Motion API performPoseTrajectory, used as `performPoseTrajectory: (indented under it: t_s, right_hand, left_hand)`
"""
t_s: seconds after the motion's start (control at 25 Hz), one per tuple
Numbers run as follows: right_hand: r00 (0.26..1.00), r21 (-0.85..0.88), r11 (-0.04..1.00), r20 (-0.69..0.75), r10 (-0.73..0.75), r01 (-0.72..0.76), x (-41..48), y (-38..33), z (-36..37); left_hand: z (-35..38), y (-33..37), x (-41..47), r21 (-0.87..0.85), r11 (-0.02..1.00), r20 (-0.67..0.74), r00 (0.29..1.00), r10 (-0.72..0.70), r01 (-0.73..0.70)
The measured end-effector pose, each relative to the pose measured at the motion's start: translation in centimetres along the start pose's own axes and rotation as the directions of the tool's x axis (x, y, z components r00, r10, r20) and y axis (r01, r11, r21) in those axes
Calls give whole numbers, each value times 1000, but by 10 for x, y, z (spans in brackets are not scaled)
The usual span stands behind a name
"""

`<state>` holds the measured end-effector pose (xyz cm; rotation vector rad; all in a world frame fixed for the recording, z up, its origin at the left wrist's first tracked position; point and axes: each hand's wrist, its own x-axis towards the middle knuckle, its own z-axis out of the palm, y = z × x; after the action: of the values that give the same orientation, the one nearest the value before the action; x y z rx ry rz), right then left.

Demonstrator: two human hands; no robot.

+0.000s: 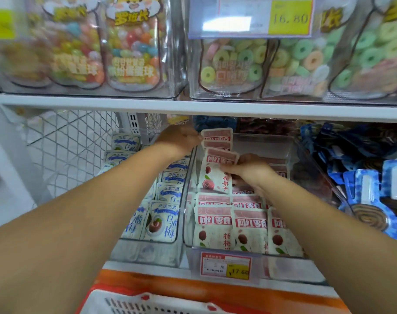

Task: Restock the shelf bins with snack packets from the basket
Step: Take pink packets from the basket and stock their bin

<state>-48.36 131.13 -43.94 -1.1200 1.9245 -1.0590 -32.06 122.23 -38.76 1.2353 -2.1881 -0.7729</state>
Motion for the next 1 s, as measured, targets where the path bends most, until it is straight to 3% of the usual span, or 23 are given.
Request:
performPoseTrajectory:
  t_s: [0.16, 0.28, 0.36, 0.4, 0.48, 0.56, 0.64, 0.72, 0.8, 0.84, 0.92, 1.0]
  right_hand:
    - [994, -238, 969, -78, -82, 62, -34, -6, -5]
    - [997, -362, 930, -22, -72, 60, -53, -8, -2]
    - [986, -403, 912, -108, -129, 76, -67, -15, -1]
    - [955, -387, 915, -209, -210, 116, -78, -21, 2]
    - [800, -252, 905, -427, -421, 342, -117, -30, 13]
    - [663, -163, 798, -474, -579, 581, -165, -19, 46]
    - [703, -139, 776, -351, -619, 615, -204, 21, 95]
    - [855, -219, 850, -104, -508, 479, -221, 83, 140]
    - [971, -409, 886, 178, -159, 220, -219, 161, 171]
    - [961, -470, 880, 269, 68, 69, -219, 197, 179]
    - [877, -547, 811, 265, 402, -206, -217, 247, 182]
    - [847, -616, 719, 152, 509, -322, -213, 274, 181]
  left_hand:
    - [-21, -7, -56, -157, 987, -109, 994, -5, -12]
    - [-21, -24, -106, -116, 990, -203, 978, 52, -77]
    - [-21, -31, -137, -90, 988, -277, 956, 99, -129]
    - [-21, -37, -152, -84, 986, -311, 944, 112, -145]
    - [-18, -52, -181, -57, 983, -344, 928, 145, -175]
    - [-2, -75, -213, -28, 984, -323, 933, 158, -176]
    - [25, -107, -250, -19, 991, -273, 954, 125, -135]
    - [55, -136, -285, 32, 997, -183, 981, 69, -64]
    - [88, -169, -310, 145, 989, 48, 998, -50, 43]
    - [102, -182, -320, 210, 974, 181, 975, -129, 89]
    - [129, -218, -339, 256, 947, 380, 880, -284, 195]
    - [149, -247, -353, 253, 923, 436, 817, -376, 290]
